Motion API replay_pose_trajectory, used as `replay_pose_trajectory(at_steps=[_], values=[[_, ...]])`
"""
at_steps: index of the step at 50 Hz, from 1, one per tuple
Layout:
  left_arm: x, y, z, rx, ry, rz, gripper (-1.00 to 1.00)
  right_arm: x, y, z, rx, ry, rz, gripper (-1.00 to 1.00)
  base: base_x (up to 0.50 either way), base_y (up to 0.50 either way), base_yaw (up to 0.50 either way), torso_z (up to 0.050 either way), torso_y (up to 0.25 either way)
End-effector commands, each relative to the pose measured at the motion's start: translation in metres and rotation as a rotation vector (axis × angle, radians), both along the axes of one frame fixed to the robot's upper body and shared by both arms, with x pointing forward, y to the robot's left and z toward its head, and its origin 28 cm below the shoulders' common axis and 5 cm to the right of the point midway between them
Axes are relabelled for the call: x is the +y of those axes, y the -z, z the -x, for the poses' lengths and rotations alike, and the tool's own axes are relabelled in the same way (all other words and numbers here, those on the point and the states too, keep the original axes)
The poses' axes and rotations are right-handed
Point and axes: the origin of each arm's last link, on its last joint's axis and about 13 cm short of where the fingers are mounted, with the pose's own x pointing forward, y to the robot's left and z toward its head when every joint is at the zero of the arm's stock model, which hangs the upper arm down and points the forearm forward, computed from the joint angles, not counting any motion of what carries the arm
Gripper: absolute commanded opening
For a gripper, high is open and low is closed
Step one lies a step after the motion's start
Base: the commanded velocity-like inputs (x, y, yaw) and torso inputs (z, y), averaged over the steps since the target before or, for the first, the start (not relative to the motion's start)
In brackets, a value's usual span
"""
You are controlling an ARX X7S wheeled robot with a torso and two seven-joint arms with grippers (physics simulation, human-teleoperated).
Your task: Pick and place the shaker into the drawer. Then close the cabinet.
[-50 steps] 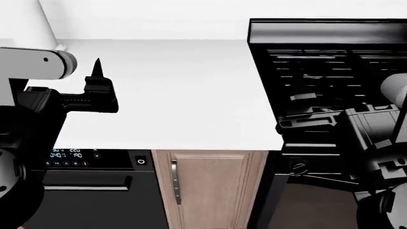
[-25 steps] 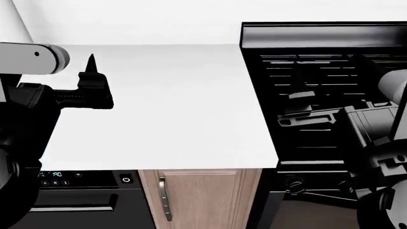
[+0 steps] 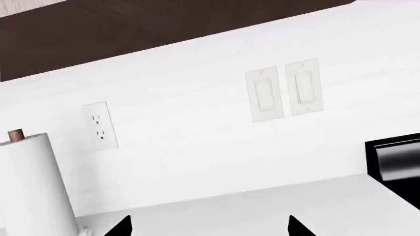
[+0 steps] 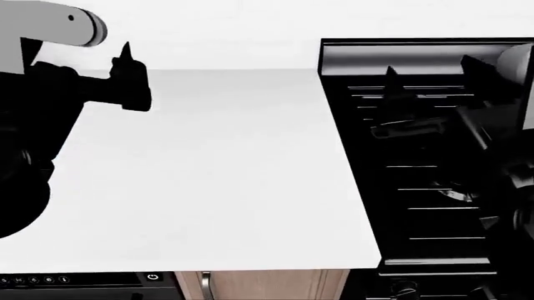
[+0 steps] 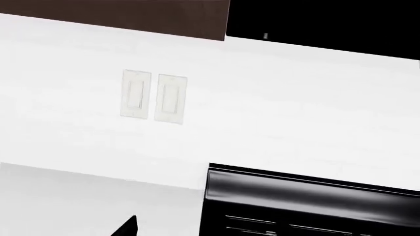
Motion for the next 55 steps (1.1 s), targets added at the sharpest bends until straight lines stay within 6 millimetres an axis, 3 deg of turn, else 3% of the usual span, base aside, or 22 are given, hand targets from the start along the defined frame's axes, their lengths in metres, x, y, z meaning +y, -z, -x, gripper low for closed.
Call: replay_pose_trajectory(at_steps=[1,16,28,33,42,55], values=[[0.003,-0.038,-0.029,0.034,0.015,-0.051,1.0,-0.006,-0.036,-0.012,0.071,-0.021,0.012,1.0,0.02,0.0,0.0,0.0,0.0],[0.001,-0.038,-0.027,0.041,0.041,-0.068,1.0,-0.003,-0.035,-0.012,0.063,-0.054,0.036,1.0,0.4,-0.01,0.0,0.0,0.0],[0.0,-0.035,-0.026,0.051,0.051,-0.071,1.0,-0.005,-0.036,-0.01,0.033,-0.052,0.055,1.0,0.04,0.0,0.0,0.0,0.001],[0.002,-0.034,-0.026,0.052,0.049,-0.067,1.0,-0.017,-0.039,-0.008,-0.149,-0.081,0.064,1.0,0.0,0.0,0.0,0.0,0.0],[0.005,-0.031,-0.026,0.057,0.042,-0.061,1.0,-0.068,-0.037,-0.002,-0.512,0.099,0.035,1.0,0.0,0.0,0.0,0.0,0.0],[0.005,-0.029,-0.026,0.063,0.038,-0.058,1.0,-0.086,-0.035,0.008,-0.618,0.174,0.024,1.0,0.0,0.0,0.0,0.0,0.0]])
